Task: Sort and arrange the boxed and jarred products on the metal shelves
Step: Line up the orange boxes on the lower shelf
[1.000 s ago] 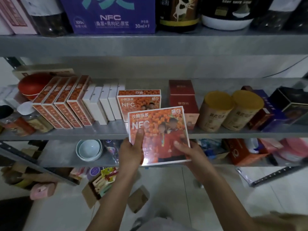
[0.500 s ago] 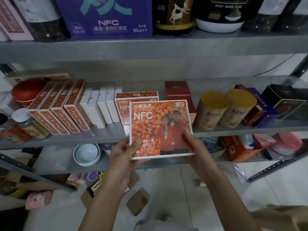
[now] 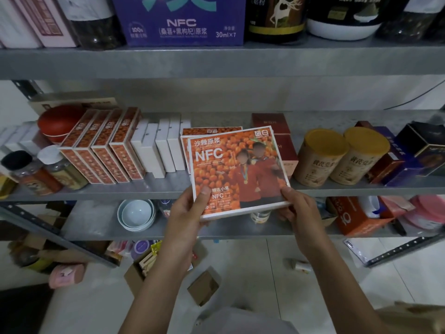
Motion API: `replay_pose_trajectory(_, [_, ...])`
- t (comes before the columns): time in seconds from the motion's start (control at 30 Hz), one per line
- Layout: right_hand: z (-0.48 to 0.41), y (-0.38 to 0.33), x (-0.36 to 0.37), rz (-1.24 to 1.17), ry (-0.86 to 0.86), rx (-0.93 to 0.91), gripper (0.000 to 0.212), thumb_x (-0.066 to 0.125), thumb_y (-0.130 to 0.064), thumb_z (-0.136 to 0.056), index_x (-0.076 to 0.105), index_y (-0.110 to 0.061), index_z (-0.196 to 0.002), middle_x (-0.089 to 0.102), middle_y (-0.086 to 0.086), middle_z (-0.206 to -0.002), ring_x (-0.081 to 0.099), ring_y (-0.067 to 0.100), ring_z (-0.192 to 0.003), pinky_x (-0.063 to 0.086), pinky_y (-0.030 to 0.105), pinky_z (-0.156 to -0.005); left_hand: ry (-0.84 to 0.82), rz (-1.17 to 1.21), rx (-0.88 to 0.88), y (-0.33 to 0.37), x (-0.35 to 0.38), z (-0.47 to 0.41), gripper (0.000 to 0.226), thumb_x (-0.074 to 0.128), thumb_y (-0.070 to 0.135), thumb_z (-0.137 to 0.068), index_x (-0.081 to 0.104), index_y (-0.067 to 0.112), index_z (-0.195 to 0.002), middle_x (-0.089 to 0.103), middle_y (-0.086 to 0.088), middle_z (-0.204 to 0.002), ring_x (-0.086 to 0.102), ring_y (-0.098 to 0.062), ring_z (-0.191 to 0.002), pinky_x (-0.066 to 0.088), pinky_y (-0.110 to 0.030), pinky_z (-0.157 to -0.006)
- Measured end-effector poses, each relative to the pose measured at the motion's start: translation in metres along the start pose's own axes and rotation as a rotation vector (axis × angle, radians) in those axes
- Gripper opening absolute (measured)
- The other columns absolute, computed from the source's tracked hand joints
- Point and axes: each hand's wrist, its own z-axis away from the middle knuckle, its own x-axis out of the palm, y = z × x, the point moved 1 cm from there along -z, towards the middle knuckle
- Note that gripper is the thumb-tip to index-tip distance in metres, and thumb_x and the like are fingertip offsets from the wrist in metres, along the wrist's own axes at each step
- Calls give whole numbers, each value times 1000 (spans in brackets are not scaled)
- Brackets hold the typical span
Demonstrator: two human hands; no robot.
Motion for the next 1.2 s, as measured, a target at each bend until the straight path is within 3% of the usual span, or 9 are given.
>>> replay_pose_trajectory(0.13, [-1, 4, 2, -75, 183, 89, 29, 61, -32, -91, 57, -18, -66, 48, -13, -42, 47, 2, -43, 36, 27, -58, 93, -478, 383, -1, 3, 4, 58, 50, 56, -85, 40, 42, -140, 49, 10, -137, 51, 8, -117, 45, -4, -83])
replay_pose_trajectory(0.2, [-1, 1, 4, -71, 247, 144, 26, 61, -41, -89, 60, -19, -75, 54, -8, -53, 47, 8, -51, 36, 26, -57, 156, -867, 648, -4, 5, 5, 70, 54, 55, -86, 40, 24, -147, 40, -5, -149, 41, -16, -136, 42, -25, -102])
replay_pose_trajectory(0.27, [1, -6, 7, -47, 293, 191, 31, 59, -49, -87, 62, -18, -85, 62, 2, -70, 47, 11, -56, 36, 25, -55, 177, -1138, 930, -8, 10, 2, 69, 65, 43, -86, 47, 8, -142, 45, -18, -146, 40, -33, -136, 38, -49, -108])
replay_pose_trajectory(0.43, [9, -18, 17, -47, 296, 252, 46, 56, -54, -86, 63, -9, -98, 57, 5, -70, 43, 4, -39, 33, 22, -45, 154, -1315, 1258, -7, 19, -9, 64, 76, 3, -82, 45, 5, -138, 53, -18, -139, 45, -34, -133, 32, -52, -112])
replay_pose_trajectory(0.57, [19, -21, 25, -72, 242, 218, 43, 56, -51, -85, 64, -9, -85, 51, -4, -49, 37, 2, -33, 30, 23, -43, 160, -1299, 1397, 2, 27, -20, 47, 75, 4, -84, 61, 4, -129, 62, -15, -129, 57, -32, -121, 40, -51, -106])
replay_pose_trajectory(0.73, [30, -30, 32, -79, 29, 167, 57, 62, -64, -72, 68, -10, -90, 60, -2, -56, 38, 2, -37, 32, 19, -44, 200, -1152, 1473, 15, 23, -30, 22, 68, -3, -87, 72, 0, -108, 71, -14, -109, 67, -29, -101, 45, -43, -102])
replay_pose_trajectory(0.9, [23, -43, 20, -145, -127, 175, 67, 49, -73, -77, 54, -13, -49, 33, 2, -46, 26, 10, -39, 31, 22, -43, 165, -1052, 1385, 23, 6, -40, 27, 71, -4, -83, 68, -5, -110, 69, -17, -112, 63, -27, -108, 44, -39, -105])
replay_pose_trajectory(1.07, [3, -42, -7, -174, -147, 208, 56, 41, -69, -77, 42, -15, -63, 25, -1, -54, 16, 12, -48, 11, 32, -55, 54, -1067, 1474, 20, 0, -42, 31, 68, 2, -88, 56, 1, -117, 68, -17, -115, 63, -26, -111, 46, -41, -105])
replay_pose_trajectory(1.2, [-4, -35, -12, -218, -146, 158, 39, 52, -51, -82, 42, -16, -67, 26, -1, -54, 18, 7, -42, 14, 23, -45, -2, -1117, 1482, 19, 0, -43, 33, 66, -3, -88, 53, 2, -117, 68, -18, -114, 64, -28, -110, 49, -43, -101])
